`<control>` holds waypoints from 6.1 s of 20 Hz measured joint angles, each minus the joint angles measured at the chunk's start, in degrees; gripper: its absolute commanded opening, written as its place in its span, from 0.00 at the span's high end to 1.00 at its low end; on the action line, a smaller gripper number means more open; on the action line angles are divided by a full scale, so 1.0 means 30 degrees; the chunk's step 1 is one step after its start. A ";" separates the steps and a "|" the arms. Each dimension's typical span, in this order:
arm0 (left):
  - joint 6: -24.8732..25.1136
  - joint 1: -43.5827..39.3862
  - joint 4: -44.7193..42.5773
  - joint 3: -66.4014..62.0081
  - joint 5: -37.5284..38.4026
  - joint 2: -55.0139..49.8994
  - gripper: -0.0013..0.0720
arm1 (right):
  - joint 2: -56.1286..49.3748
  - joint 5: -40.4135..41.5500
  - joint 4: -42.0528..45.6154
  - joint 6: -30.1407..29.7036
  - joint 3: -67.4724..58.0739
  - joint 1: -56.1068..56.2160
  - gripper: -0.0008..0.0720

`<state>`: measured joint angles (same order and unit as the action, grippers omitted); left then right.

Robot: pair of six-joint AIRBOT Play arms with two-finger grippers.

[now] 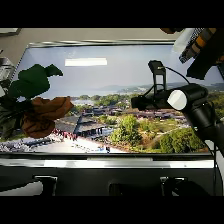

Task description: Fold the clothes and pants, and hang the long-sleeved shirts on hangers.

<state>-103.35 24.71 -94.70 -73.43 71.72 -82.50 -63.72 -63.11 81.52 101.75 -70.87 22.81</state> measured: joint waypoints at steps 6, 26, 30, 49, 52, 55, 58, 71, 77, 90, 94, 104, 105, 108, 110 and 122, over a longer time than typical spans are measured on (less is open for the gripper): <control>0.1479 -0.0933 0.2834 0.0022 -0.0627 -0.1858 0.97 | 0.0000 -0.0794 -0.0124 0.0474 0.0000 0.0000 0.79; 0.1727 -1.7748 1.6385 -0.0168 -0.5049 -0.3322 0.21 | 0.6572 -0.7766 0.4306 0.0750 0.0998 -0.7271 0.55; 0.2266 -1.4775 1.4797 -0.0408 -0.2412 -0.1596 0.21 | 0.5472 -0.6732 -0.0918 -0.1173 0.3432 -1.1460 0.54; 0.3832 -0.2455 1.2378 0.0044 0.1996 0.2142 0.21 | -0.7329 0.3577 -1.3129 -0.7373 0.6819 -0.7541 0.95; 0.4758 -0.1515 1.2451 0.1647 0.1523 0.2164 0.21 | -0.7446 0.3701 -1.3202 -0.7431 0.6819 -0.7402 0.95; 0.5967 -0.1005 1.3267 0.3861 -0.0087 0.1967 0.21 | -0.7322 0.3286 -1.3172 -0.7490 0.6819 -0.7344 0.95; 0.7184 -0.1115 1.4426 0.5508 -0.1654 0.1158 0.26 | -0.6972 0.2820 -1.3041 -0.7475 0.6819 -0.7337 0.95; 0.8699 -0.3024 1.6925 0.6645 -0.3869 -0.2506 0.92 | -0.6054 0.3140 -1.2968 -0.6958 0.6819 -0.7329 0.95; 0.9253 -0.3424 1.7792 0.5144 -0.4051 -0.2171 0.97 | -0.4583 0.3927 -1.2750 -0.7227 0.6448 -0.7315 0.95; 0.3257 -0.3475 1.0229 -1.0462 -0.3825 0.6229 0.97 | 0.4466 0.1545 -0.2200 -0.4634 -0.5923 -0.7315 0.95; 0.1253 -0.3475 0.7650 -1.1635 -0.3126 0.9464 0.97 | 0.8109 0.0714 -0.0138 -0.3563 -0.7002 -0.7315 0.95; 0.0226 -0.3490 0.6317 -1.0535 -0.1399 0.9850 0.97 | 0.7366 -0.1100 0.2382 -0.0036 -0.7351 -0.7315 0.95; 0.0510 -0.3504 0.6637 -0.9836 -0.1290 0.9078 0.96 | 0.6164 -0.1625 0.2055 0.0284 -0.7351 -0.7315 0.95; 0.1231 -0.3730 0.7242 -0.7475 -0.1253 0.6156 0.96 | 0.1807 -0.3570 0.0561 0.0809 -0.7329 -0.7315 0.95; 0.1617 -0.4124 0.7446 -0.6018 -0.1435 0.3665 0.97 | -0.1712 -0.4357 -0.0641 0.0816 -0.7337 -0.7308 0.95; 0.3636 -0.6164 0.8007 -0.4044 -0.2018 -0.4816 0.03 | -1.2808 -0.2994 -0.4459 0.0816 -0.7351 -0.7308 0.95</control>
<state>-92.44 6.22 -70.67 -85.56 65.67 -96.95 -102.15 -72.10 68.14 104.20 -92.92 0.89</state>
